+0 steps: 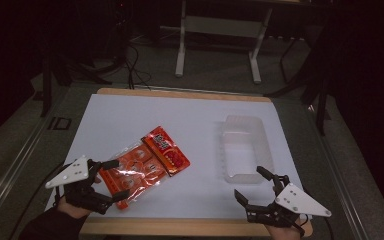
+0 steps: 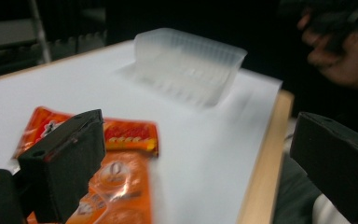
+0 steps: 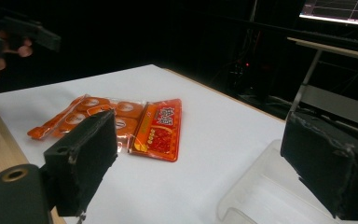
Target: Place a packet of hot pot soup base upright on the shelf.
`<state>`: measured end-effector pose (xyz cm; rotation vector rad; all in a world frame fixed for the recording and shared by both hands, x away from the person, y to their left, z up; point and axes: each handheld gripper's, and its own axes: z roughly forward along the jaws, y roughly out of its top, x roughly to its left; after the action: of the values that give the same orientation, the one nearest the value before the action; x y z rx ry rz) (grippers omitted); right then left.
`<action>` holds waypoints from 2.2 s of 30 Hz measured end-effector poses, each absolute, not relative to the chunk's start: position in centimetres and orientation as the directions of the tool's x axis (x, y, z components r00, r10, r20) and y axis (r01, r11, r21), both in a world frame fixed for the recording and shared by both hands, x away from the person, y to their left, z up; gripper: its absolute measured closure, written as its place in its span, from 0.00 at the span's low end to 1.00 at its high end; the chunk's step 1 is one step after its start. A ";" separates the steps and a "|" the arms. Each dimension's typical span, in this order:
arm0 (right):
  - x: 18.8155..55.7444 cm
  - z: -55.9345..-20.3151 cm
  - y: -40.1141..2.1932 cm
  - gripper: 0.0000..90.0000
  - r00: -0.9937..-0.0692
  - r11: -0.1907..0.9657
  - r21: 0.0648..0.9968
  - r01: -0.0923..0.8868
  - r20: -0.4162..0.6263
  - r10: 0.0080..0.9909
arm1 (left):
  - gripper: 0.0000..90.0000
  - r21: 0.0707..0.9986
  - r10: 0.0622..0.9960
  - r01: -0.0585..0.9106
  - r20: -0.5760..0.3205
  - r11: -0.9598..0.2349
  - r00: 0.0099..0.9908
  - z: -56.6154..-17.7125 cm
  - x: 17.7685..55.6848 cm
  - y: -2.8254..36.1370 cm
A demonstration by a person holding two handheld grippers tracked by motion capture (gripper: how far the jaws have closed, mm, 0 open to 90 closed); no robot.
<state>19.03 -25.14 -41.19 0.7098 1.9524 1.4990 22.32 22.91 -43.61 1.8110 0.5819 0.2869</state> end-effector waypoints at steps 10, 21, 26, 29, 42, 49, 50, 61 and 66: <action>19.2 -41.2 -25.0 0.12 -0.710 0.215 0.973 0.089 -0.090 0.699 | 0.04 0.948 0.564 0.214 -0.047 -0.234 0.825 -42.7 25.9 21.5; 19.2 -41.2 -25.0 0.15 -0.734 0.224 0.971 0.079 -0.095 0.672 | 0.04 0.941 0.611 0.225 -0.024 -0.254 0.792 -43.1 29.4 20.9; 19.2 -41.3 -24.7 0.14 -0.741 0.233 0.969 0.077 -0.101 0.664 | 0.04 0.933 0.626 0.233 -0.011 -0.274 0.780 -43.5 31.2 20.6; 19.2 -41.4 -24.7 0.15 -0.749 0.227 0.971 0.078 -0.093 0.656 | 0.04 0.931 0.635 0.240 -0.010 -0.277 0.772 -43.7 32.1 20.5; 19.5 -41.4 -24.7 0.15 -0.750 0.217 0.972 0.091 -0.076 0.657 | 0.08 0.889 0.634 0.301 -0.015 -0.346 0.773 -45.4 36.6 18.8; 19.7 -41.6 -24.7 0.15 -0.756 0.224 0.969 0.102 -0.071 0.651 | 0.10 0.865 0.665 0.342 -0.012 -0.368 0.747 -46.0 39.0 18.4; 19.7 -41.6 -24.7 0.15 -0.757 0.225 0.969 0.103 -0.070 0.649 | 0.11 0.860 0.674 0.350 -0.009 -0.372 0.738 -46.2 39.4 18.3; 19.7 -41.7 -24.7 0.15 -0.763 0.222 0.969 0.112 -0.059 0.644 | 0.28 0.824 0.665 0.382 -0.009 -0.417 0.747 -48.4 42.6 17.7; 19.8 -41.9 -24.7 0.15 -0.770 0.229 0.966 0.121 -0.054 0.636 | 0.40 0.805 0.672 0.410 -0.018 -0.430 0.741 -49.7 44.2 16.9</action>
<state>19.80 -24.67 -41.88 0.6951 2.0679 1.5635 44.25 16.92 -49.67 2.0803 0.8140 0.3870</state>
